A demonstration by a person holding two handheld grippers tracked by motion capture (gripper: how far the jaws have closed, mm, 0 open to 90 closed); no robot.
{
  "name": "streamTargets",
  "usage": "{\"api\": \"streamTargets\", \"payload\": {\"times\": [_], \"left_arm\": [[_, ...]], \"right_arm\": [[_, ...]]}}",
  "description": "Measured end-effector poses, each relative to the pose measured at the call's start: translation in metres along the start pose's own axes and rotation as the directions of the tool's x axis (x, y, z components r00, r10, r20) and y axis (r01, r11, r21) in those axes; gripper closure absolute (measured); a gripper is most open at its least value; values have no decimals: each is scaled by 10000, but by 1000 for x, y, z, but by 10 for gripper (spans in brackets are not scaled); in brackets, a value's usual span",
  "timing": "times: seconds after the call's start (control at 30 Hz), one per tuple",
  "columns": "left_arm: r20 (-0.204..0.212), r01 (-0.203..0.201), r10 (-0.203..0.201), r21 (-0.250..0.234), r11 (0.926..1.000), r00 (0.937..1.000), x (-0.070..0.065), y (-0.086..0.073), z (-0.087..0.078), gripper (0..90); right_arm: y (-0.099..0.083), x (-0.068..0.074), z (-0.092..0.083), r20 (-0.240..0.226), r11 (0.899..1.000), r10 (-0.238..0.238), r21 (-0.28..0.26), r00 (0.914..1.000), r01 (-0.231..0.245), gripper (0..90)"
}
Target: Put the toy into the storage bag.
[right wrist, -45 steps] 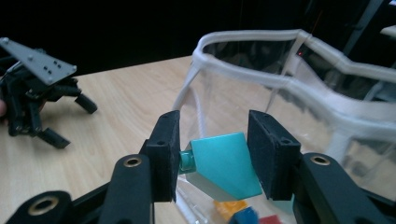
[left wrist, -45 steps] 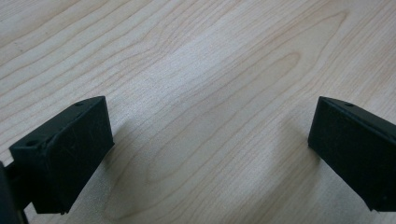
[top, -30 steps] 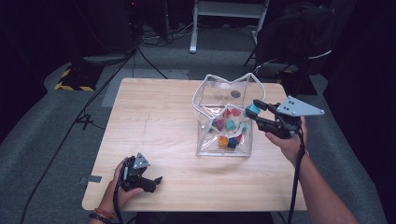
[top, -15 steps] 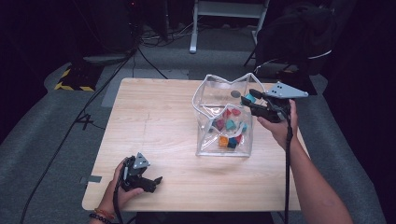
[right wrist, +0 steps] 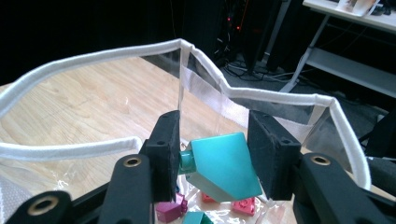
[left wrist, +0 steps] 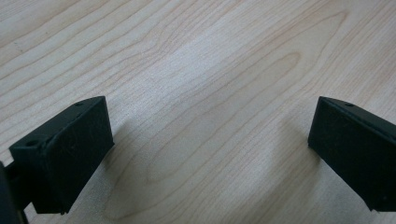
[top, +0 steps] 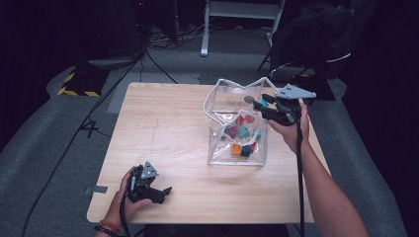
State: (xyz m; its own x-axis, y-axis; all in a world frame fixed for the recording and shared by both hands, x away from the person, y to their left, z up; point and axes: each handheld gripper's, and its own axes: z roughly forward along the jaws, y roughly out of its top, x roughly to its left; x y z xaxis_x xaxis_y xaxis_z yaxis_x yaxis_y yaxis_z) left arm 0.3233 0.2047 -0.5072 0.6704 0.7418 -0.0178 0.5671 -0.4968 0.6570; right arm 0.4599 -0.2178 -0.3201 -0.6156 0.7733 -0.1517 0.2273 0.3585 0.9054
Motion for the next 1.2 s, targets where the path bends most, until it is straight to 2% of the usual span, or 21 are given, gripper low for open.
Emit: {"api": "streamTargets", "payload": {"times": [0.13,0.2,0.5,0.93,1.2], "left_arm": [[-3,-1,1,0,10000,10000,0,0,0,1],[-3,-2,2,1,10000,10000,0,0,0,1],[-2,1,-1,3,10000,10000,0,0,0,1],[3,-3,3,1,10000,10000,0,0,0,1],[0,-39,39,9,10000,10000,0,0,0,1]], "right_arm": [[-2,-2,1,39,9999,72,109,10000,-73,546],[-2,-3,2,8,9997,152,171,9999,-153,503],[-3,1,-4,-238,9998,21,207,9997,-16,467],[-10,11,-46,-642,9985,-379,-407,9972,353,434],[-24,17,-64,-838,9970,-704,-389,9940,673,391]]}}
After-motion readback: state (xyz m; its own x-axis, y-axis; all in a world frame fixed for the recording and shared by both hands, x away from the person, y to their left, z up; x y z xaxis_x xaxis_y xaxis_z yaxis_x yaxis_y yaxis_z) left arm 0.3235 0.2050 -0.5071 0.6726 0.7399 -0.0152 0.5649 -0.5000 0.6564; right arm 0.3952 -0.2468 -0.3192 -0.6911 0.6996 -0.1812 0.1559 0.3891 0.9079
